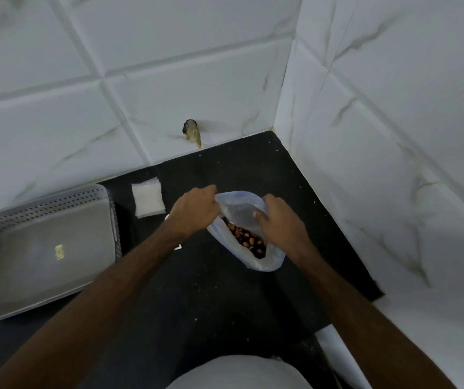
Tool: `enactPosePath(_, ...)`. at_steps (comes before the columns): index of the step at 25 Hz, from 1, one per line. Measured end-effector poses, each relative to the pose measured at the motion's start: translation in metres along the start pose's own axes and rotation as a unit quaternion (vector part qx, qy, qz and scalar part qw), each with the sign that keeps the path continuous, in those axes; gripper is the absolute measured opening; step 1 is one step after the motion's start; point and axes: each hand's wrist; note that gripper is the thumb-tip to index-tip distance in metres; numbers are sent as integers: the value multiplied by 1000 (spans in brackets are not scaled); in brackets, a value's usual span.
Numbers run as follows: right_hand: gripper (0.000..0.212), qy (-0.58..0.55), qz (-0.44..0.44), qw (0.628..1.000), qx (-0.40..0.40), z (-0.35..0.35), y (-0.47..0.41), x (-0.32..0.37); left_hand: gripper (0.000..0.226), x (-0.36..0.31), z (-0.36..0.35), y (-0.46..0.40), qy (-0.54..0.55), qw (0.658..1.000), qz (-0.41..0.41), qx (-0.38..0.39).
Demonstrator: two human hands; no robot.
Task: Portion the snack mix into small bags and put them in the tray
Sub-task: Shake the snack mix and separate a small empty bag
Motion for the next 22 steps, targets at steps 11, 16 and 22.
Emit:
enactPosePath(11, 21, -172, -2, 954, 248, 37, -27, 9, 50, 21, 15, 20, -150, 986, -75, -22)
enactPosePath(16, 51, -18, -11, 995, 98, 22, -18, 5, 28, 9, 7, 3, -178, 978, -82, -70)
enactPosePath(22, 41, -9, -87, 961, 263, 34, -13, -14, 40, 23, 16, -5, -187, 979, -34, -80)
Point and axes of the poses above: each hand's wrist, its own y-axis away from the middle knuckle, its own z-axis out of the back of the hand, x = y × z, and after that the axes turned 4 degrees about -y, right-handed
